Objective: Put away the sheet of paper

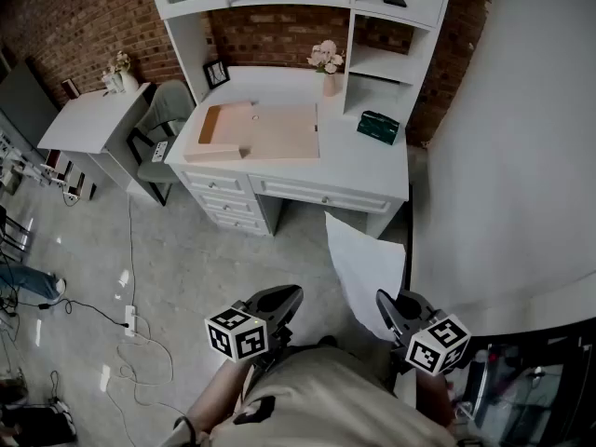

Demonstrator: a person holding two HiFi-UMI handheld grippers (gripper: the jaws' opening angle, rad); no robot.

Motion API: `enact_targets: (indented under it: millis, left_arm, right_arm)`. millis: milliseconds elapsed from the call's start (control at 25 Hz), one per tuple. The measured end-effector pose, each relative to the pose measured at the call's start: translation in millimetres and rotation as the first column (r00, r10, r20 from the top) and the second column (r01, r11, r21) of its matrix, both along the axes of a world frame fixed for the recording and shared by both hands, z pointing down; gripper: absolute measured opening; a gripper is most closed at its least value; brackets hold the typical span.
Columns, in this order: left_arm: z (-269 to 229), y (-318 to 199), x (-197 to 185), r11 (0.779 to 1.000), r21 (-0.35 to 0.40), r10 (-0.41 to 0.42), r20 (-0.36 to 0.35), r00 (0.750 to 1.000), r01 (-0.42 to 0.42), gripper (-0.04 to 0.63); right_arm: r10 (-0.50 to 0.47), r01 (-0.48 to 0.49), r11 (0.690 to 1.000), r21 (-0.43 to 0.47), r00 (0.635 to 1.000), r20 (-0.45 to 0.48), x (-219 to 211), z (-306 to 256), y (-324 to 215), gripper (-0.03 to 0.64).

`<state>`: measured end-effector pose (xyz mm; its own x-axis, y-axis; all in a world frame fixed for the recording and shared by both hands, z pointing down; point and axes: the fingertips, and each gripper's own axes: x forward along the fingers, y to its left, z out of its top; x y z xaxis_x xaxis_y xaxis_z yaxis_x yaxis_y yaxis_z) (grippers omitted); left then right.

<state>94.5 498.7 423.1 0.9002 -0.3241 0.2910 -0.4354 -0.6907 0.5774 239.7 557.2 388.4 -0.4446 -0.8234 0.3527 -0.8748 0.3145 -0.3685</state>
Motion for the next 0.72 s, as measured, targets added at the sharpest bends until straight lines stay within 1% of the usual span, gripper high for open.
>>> enact_targets:
  millis: [200, 360, 560, 720]
  left_arm:
    - [-1.8, 3.9, 9.4, 1.0, -0.002, 0.007, 0.005, 1.0, -0.007, 0.025]
    - [-2.6, 3.1, 9.6, 1.0, -0.002, -0.023, 0.011, 1.0, 0.023, 0.025]
    - [-5.9, 4.2, 8.1, 0.998, 0.002, -0.065, 0.034, 0.997, 0.065, 0.025]
    - [-7.6, 4.7, 9.2, 0.995, 0.01, -0.099, 0.059, 0.993, 0.099, 0.025]
  right_arm:
    - [-0.006, 0.006, 1.0, -0.008, 1.0, 0.025, 4.6, 3.4, 1.9, 0.028]
    - [-0.024, 0.025, 1.0, -0.005, 0.999, 0.041, 8.8, 4.6, -2.9, 0.028]
    - [-0.045, 0.045, 0.999, 0.003, 0.993, 0.111, 11.0, 3.6, -10.1, 0.026]
    - [-0.089, 0.087, 0.996, 0.016, 0.989, 0.115, 11.3, 4.2, -17.9, 0.028]
